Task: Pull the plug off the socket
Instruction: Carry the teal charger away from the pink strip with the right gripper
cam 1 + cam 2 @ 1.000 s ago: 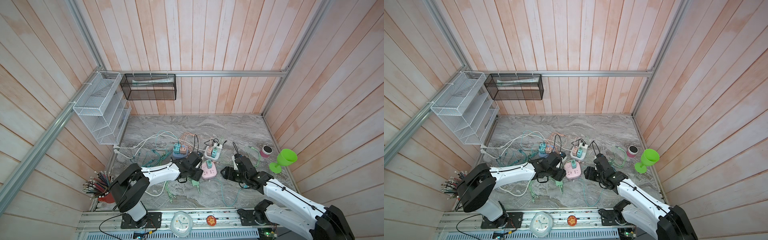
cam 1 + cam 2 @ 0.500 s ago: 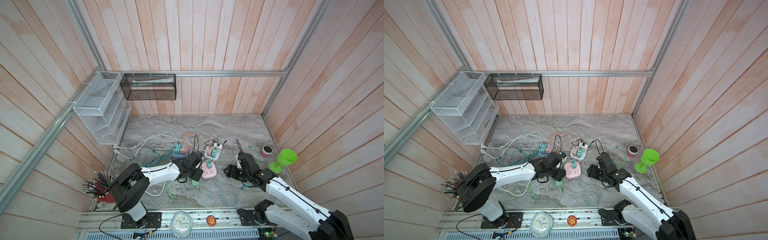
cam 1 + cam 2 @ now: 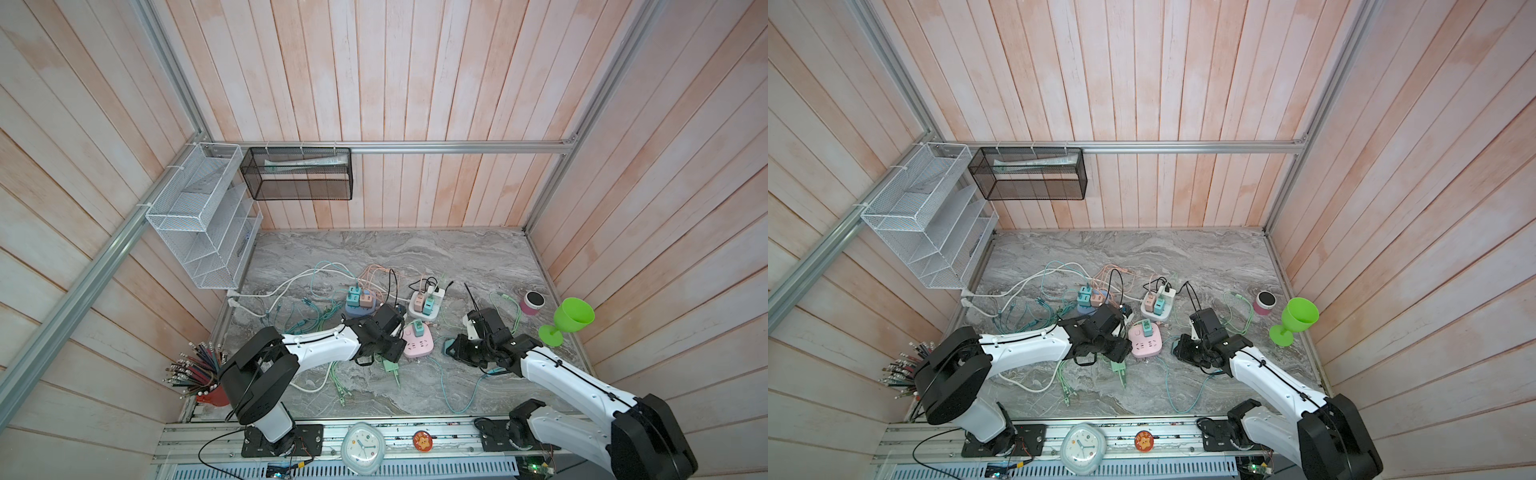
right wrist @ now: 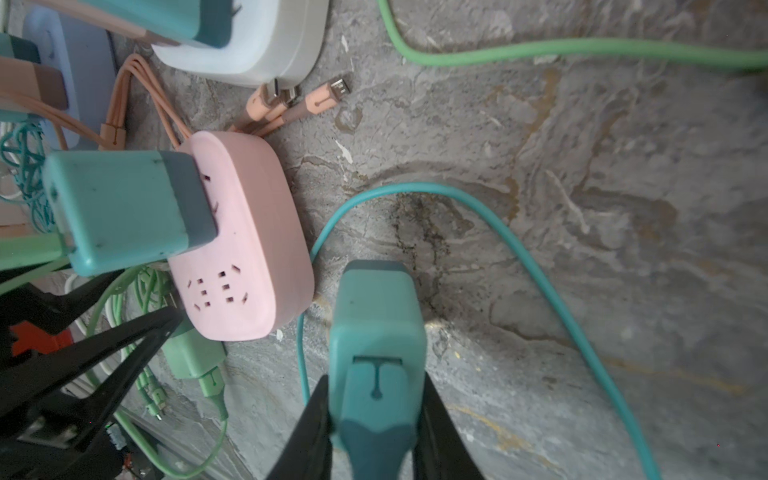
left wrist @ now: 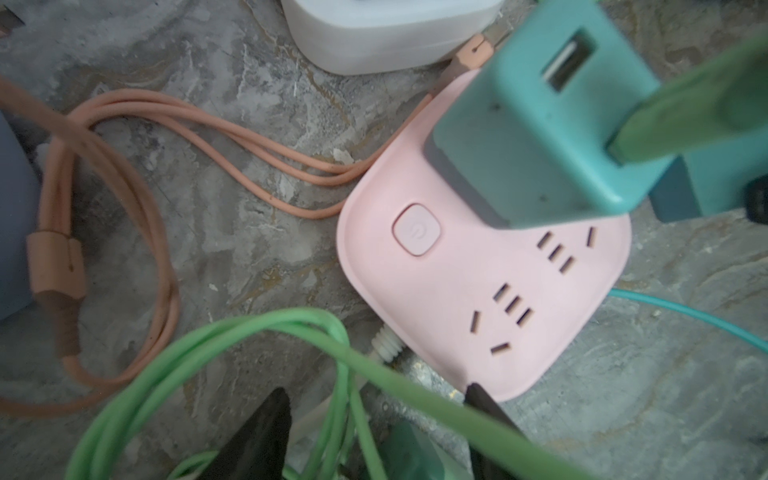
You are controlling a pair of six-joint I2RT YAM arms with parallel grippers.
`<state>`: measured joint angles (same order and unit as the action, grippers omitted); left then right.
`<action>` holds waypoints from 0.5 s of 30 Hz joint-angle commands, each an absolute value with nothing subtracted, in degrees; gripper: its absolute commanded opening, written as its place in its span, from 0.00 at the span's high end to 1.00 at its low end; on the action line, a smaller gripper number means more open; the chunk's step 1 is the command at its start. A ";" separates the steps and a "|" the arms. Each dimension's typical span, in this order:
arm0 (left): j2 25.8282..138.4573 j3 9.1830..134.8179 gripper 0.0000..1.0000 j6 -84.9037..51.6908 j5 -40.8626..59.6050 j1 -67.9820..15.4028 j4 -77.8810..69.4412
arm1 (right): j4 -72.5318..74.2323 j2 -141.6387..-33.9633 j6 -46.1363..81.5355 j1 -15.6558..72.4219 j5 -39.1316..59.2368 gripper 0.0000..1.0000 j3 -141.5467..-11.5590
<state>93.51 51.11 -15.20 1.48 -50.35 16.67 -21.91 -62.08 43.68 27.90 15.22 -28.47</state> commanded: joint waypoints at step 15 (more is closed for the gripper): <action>93.28 51.79 0.31 -15.32 2.18 -50.43 15.18 | -15.71 -59.37 43.70 22.28 25.38 0.60 -23.44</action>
<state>93.51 51.11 -15.22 1.50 -50.35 16.45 -16.97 -59.61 43.59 24.49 21.39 -25.02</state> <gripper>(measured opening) 0.686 0.385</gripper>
